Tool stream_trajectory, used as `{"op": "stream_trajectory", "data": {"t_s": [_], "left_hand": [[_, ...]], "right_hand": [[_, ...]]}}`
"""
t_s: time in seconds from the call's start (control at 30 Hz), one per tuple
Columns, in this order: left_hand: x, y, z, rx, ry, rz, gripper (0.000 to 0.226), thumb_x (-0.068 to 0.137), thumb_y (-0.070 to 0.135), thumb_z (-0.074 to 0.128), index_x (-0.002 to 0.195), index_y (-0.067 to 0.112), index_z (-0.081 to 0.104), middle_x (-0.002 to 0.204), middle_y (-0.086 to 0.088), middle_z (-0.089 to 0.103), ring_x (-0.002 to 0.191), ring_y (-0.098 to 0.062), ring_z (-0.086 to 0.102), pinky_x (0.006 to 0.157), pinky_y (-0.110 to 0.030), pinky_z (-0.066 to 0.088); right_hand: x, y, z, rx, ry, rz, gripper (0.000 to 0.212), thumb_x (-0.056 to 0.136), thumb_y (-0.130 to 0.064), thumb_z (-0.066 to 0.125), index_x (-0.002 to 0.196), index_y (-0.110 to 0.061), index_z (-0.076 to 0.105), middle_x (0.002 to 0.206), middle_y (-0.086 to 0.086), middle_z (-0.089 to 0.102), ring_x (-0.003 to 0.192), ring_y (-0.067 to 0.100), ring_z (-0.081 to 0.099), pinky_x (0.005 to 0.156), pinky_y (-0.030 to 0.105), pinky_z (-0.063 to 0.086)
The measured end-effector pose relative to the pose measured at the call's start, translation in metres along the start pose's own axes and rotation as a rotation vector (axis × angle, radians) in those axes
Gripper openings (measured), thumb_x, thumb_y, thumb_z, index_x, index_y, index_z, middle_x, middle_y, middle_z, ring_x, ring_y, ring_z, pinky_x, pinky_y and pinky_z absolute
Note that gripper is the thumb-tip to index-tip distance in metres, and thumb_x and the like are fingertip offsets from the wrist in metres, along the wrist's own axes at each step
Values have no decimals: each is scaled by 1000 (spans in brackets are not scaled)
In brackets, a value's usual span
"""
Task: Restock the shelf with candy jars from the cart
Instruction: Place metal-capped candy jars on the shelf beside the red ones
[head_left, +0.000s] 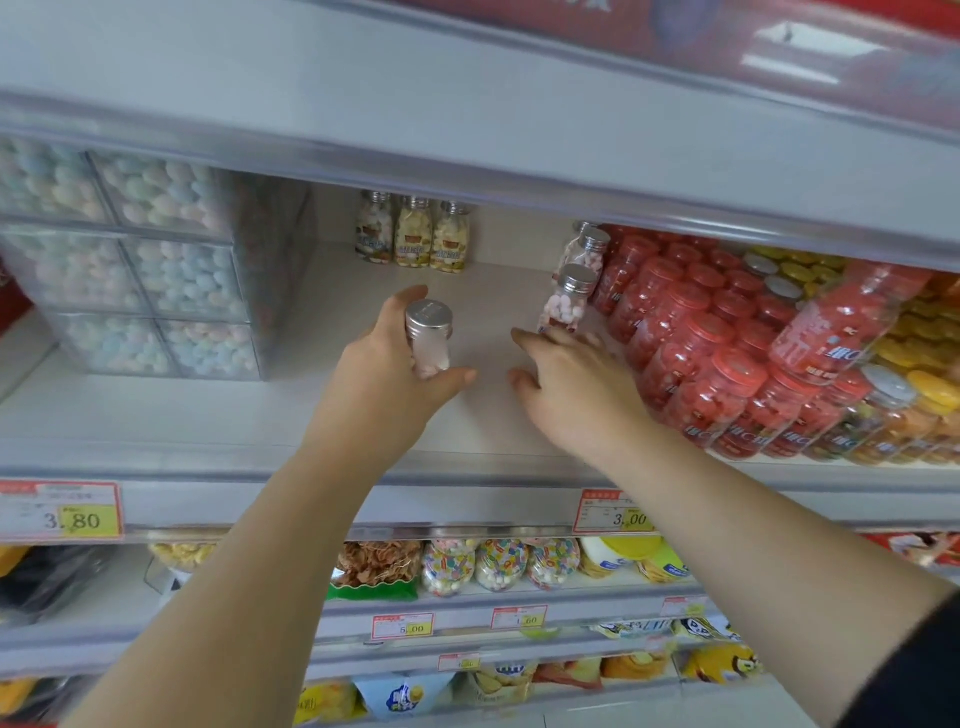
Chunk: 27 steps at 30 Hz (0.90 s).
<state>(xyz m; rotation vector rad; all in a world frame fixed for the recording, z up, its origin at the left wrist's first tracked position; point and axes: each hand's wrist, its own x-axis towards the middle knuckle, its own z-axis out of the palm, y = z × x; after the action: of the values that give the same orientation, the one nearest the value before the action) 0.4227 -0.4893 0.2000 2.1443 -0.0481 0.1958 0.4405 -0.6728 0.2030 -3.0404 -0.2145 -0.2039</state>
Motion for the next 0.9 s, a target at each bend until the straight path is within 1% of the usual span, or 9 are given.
{"op": "stream_trajectory", "data": {"t_s": [0.1,0.2,0.27,0.33,0.5,0.6,0.7,0.77,0.9], "left_hand": [[0,-1,0,3,2,4,78,80,40,79,144,34,36,117,0,64,104,-24,61,85,-29,45],[-1,-1,-1,3,0,1,78,80,41,79,144,35,36,113,0,65,101,-24,62,84,-30,46],[-2,1,-2,29,-6,-1,77,81,42,78,145,36,35,101,5,62,94,-22,60,81,-29,45],[-3,3,-3,68,-5,-2,77,82,43,77,145,36,34,86,15,51,86,-20,55,76,-27,41],[-3,3,-4,74,1,-7,76,82,44,76,145,35,35,81,14,51,75,-8,54,73,-26,39],[-3,3,-4,80,7,-1,76,82,44,76,145,35,35,81,16,49,74,-12,52,73,-26,38],[-3,3,-4,74,5,-5,75,82,43,76,144,35,35,83,15,51,73,-5,51,74,-24,37],[-2,2,-3,56,0,-3,76,81,43,77,144,36,35,94,6,61,79,-12,56,77,-23,39],[-2,0,-6,48,-82,-12,82,81,38,79,147,35,31,113,5,57,95,-15,58,84,-25,42]], "right_hand": [[18,6,5,-66,-9,52,48,98,-40,45,139,-16,46,143,10,47,129,36,41,101,42,41],[29,18,12,-77,8,84,49,96,-41,47,136,-14,48,143,14,47,132,36,39,103,43,42],[33,23,14,-86,15,97,50,97,-41,46,139,-13,47,145,16,45,133,37,37,106,43,38],[37,27,15,-86,11,104,51,98,-40,46,140,-12,46,146,17,43,134,38,37,108,41,34],[48,29,16,-58,13,143,53,99,-42,46,139,-8,46,146,19,41,133,37,36,108,36,31],[56,29,19,-49,12,182,57,98,-47,45,137,-6,47,143,20,43,135,36,34,108,38,32],[63,28,21,-36,1,226,62,96,-50,45,139,-5,44,146,19,40,139,36,30,108,44,33],[65,28,22,-37,4,247,64,96,-51,45,140,-5,42,147,19,39,140,36,28,108,46,34],[64,29,23,-17,-5,244,62,96,-50,46,139,-6,44,145,18,41,137,37,31,108,47,35]]}}
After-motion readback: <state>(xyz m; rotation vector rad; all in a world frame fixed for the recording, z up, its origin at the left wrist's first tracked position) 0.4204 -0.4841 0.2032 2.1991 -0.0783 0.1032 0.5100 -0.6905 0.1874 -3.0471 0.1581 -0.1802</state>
